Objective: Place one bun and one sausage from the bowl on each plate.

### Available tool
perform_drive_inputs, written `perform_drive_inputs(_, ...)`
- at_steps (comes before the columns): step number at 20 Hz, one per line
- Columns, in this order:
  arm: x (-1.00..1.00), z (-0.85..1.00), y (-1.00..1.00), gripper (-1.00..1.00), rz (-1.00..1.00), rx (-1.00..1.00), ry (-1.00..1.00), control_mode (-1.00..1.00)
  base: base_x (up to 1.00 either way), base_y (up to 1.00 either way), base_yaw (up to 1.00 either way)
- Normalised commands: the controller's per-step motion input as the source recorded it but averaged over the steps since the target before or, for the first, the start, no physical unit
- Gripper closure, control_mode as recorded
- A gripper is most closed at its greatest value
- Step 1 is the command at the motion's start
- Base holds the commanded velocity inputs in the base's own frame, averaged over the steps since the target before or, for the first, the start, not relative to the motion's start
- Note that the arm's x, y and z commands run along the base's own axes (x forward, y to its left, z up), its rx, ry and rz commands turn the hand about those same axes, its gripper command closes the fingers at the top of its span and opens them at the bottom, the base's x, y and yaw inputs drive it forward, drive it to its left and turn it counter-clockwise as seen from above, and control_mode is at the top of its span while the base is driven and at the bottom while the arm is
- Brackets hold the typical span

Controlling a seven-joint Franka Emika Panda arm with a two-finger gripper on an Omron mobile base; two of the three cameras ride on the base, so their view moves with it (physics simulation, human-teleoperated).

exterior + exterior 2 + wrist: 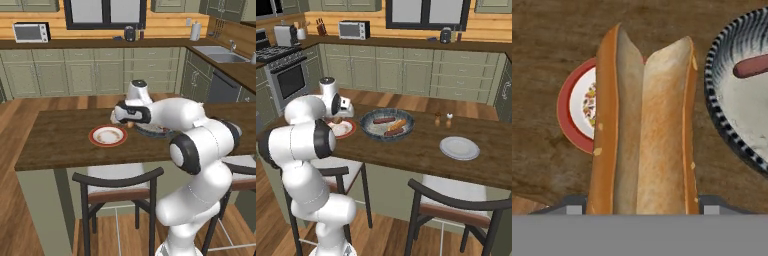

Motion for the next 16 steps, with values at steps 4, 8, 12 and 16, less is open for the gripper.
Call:
perform_drive_inputs(4, 0.35, -0.80, 0.44, 1.00, 0.05, -0.05, 0.29, -1.00, 0.00, 0.00, 0.00)
perform_drive_inputs(8, 0.66, -0.91, 0.24, 1.00, 0.05, -0.11, 0.04, -1.00, 0.00, 0.00, 0.00)
perform_drive_inputs(12, 0.69, -0.51, 0.14, -1.00, 0.00, -0.04, -0.12, -1.00, 0.00, 0.00, 0.00)
perform_drive_inputs(16, 0.30, -0.62, 0.00, -1.00, 0.00, -0.10, -0.10, -1.00, 0.00, 0.00, 0.00)
